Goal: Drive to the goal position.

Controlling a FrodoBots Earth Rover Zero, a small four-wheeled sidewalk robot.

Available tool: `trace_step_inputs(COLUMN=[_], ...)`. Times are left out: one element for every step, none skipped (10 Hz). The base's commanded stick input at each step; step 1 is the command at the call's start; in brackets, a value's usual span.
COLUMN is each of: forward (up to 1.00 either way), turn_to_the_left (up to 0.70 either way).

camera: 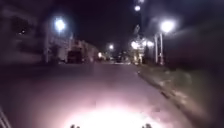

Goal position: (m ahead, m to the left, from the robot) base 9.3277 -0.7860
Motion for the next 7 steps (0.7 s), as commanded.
trace_step_inputs(forward=[1.00, 1.00, 1.00, 1.00, 1.00, 1.00, 1.00], turn_to_the_left=[0.00, 0.00, 0.00, 0.00, 0.00, 0.00, 0.00])
